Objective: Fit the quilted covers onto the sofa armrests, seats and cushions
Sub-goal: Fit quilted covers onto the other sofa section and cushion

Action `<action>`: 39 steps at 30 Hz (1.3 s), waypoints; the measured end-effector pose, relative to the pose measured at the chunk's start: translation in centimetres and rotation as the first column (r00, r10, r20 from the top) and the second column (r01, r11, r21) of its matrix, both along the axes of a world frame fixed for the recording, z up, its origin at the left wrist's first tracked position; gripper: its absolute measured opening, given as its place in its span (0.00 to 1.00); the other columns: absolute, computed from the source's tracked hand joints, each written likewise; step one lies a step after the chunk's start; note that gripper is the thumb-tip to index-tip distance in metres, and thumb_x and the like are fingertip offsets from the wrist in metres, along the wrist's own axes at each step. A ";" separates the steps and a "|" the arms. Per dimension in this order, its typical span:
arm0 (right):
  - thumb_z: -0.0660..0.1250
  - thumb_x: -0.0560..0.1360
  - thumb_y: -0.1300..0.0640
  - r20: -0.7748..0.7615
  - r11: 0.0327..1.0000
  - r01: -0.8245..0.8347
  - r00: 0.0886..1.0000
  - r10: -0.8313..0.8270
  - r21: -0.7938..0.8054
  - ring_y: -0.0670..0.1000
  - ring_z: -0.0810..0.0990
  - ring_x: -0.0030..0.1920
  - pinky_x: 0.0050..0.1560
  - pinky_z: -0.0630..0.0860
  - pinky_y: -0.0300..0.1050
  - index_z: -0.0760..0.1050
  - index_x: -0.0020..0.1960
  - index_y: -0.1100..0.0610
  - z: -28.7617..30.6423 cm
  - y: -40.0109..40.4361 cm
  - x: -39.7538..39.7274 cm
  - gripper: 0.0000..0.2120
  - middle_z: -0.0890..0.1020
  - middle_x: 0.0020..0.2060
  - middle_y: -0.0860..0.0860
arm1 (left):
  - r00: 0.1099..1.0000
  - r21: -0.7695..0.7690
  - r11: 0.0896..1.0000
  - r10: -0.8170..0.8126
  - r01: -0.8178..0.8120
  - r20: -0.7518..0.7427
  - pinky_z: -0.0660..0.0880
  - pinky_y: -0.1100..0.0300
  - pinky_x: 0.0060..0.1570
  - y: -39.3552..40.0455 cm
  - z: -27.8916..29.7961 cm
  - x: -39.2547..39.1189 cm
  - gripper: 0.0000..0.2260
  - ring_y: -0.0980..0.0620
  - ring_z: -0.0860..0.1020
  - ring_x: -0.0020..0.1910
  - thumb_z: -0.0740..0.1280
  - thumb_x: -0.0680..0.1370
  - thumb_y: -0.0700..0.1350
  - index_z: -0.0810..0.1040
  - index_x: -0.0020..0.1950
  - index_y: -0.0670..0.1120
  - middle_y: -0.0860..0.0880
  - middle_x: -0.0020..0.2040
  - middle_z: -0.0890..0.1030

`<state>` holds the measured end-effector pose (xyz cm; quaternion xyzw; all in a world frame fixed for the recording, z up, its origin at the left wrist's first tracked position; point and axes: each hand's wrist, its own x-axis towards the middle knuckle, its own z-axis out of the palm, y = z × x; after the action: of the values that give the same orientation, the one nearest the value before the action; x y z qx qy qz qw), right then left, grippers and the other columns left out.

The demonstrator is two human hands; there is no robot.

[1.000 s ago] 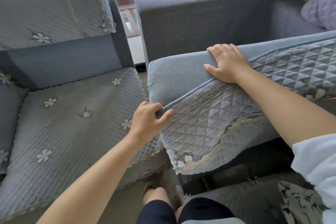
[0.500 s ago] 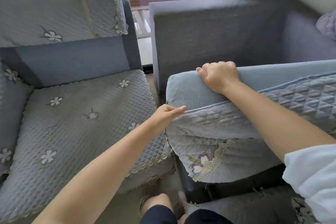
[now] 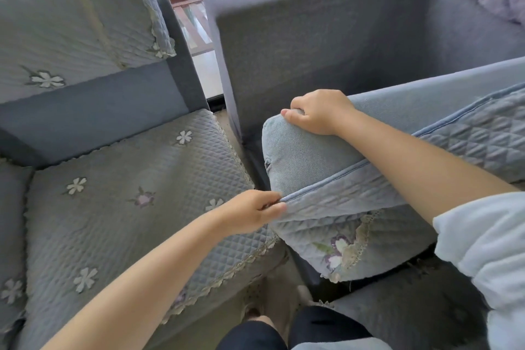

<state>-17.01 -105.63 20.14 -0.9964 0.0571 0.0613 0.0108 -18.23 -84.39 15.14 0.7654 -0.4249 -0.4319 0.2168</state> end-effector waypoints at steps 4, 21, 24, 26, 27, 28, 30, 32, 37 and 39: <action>0.49 0.79 0.45 0.007 1.000 -0.007 1.000 0.006 0.027 0.55 0.75 0.54 0.43 0.62 0.43 0.73 0.42 0.57 0.1 0.0 0.6 0.21 0.80 0.47 0.54 | 0.916 -0.230 0.963 0.212 -0.138 0.340 0.58 0.59 0.30 -0.1 0.2 0.1 0.20 0.55 0.63 0.26 0.50 0.79 0.55 0.61 0.30 0.48 0.52 0.26 0.64; 0.38 0.67 0.41 0.183 0.940 0.248 0.938 -0.293 0.234 0.50 0.68 0.41 0.40 0.59 0.42 0.64 0.32 0.54 0.0 -5.8 -7.3 0.23 0.72 0.31 0.48 | 0.835 -0.551 0.785 0.484 -0.283 0.262 0.63 0.60 0.44 -12.0 2.4 3.2 0.28 0.51 0.66 0.42 0.60 0.78 0.53 0.58 0.22 0.44 0.52 0.22 0.62; 0.42 0.70 0.46 0.184 0.934 0.265 0.932 -0.312 0.240 0.54 0.73 0.48 0.42 0.60 0.41 0.75 0.43 0.59 -0.1 -6.3 -6.4 0.26 0.79 0.40 0.53 | 0.798 -0.630 0.696 0.570 -0.343 0.196 0.63 0.63 0.49 -12.4 1.9 3.7 0.26 0.53 0.66 0.47 0.63 0.77 0.49 0.68 0.21 0.38 0.53 0.30 0.70; 0.44 0.70 0.49 0.210 0.936 0.266 0.926 -0.314 0.230 0.55 0.74 0.52 0.42 0.61 0.42 0.75 0.50 0.60 0.1 -6.6 -6.3 0.26 0.79 0.43 0.52 | 0.796 -0.652 0.638 0.599 -0.409 0.087 0.61 0.68 0.54 -13.1 2.0 4.2 0.21 0.55 0.67 0.53 0.67 0.75 0.47 0.79 0.27 0.34 0.51 0.47 0.74; 0.44 0.70 0.50 0.214 0.936 0.267 0.924 -0.316 0.229 0.56 0.75 0.52 0.43 0.63 0.43 0.75 0.54 0.60 0.2 -6.6 -6.6 0.26 0.80 0.46 0.53 | 0.806 -0.649 0.631 0.590 -0.424 0.048 0.61 0.69 0.55 -13.4 2.0 4.3 0.19 0.57 0.68 0.55 0.68 0.74 0.46 0.81 0.30 0.33 0.49 0.53 0.74; 0.45 0.70 0.50 0.219 0.931 0.272 0.920 -0.326 0.242 0.57 0.75 0.54 0.46 0.66 0.45 0.74 0.57 0.61 0.4 -6.9 -7.1 0.27 0.80 0.50 0.54 | 0.824 -0.646 0.645 0.564 -0.408 0.042 0.62 0.71 0.54 -13.9 2.0 4.5 0.18 0.58 0.68 0.55 0.69 0.73 0.45 0.81 0.31 0.32 0.48 0.56 0.75; 0.49 0.73 0.50 0.237 0.928 0.214 0.927 -0.291 0.305 0.58 0.76 0.57 0.55 0.69 0.46 0.73 0.61 0.62 0.8 -7.2 -8.9 0.25 0.79 0.57 0.56 | 0.849 -0.654 0.676 0.519 -0.340 0.095 0.61 0.80 0.51 -14.3 1.9 4.7 0.16 0.59 0.69 0.56 0.69 0.73 0.44 0.81 0.31 0.32 0.45 0.59 0.76; 0.54 0.74 0.49 0.286 0.959 0.121 0.938 -0.195 0.257 0.60 0.76 0.60 0.62 0.68 0.51 0.76 0.56 0.65 1.0 -7.9 -11.2 0.23 0.77 0.60 0.60 | 0.869 -0.658 0.700 0.475 -0.275 0.142 0.58 0.84 0.52 -15.1 1.8 5.2 0.16 0.56 0.70 0.56 0.70 0.72 0.42 0.81 0.30 0.31 0.42 0.59 0.77; 0.52 0.73 0.34 0.347 0.989 0.132 0.932 -0.101 -0.069 0.62 0.80 0.52 0.56 0.73 0.53 0.73 0.29 0.60 -0.1 -7.5 -15.0 0.31 0.81 0.51 0.61 | 0.915 -0.618 0.779 0.320 -0.106 0.246 0.63 0.75 0.56 -16.7 2.3 6.4 0.15 0.48 0.73 0.59 0.72 0.70 0.41 0.79 0.30 0.29 0.38 0.62 0.74; 0.62 0.64 0.35 0.359 0.984 0.165 0.924 -0.128 -0.072 0.59 0.81 0.40 0.40 0.76 0.49 0.70 0.26 0.59 0.2 -6.8 -14.7 0.27 0.81 0.39 0.57 | 0.918 -0.595 0.804 0.237 -0.002 0.318 0.62 0.71 0.56 -17.0 2.5 6.6 0.20 0.48 0.74 0.59 0.72 0.69 0.46 0.79 0.30 0.29 0.39 0.62 0.74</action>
<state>-31.75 -112.46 20.36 -0.9834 0.1317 -0.1225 -0.0250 -11.60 -101.40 17.64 0.7555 -0.5202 -0.1105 0.3826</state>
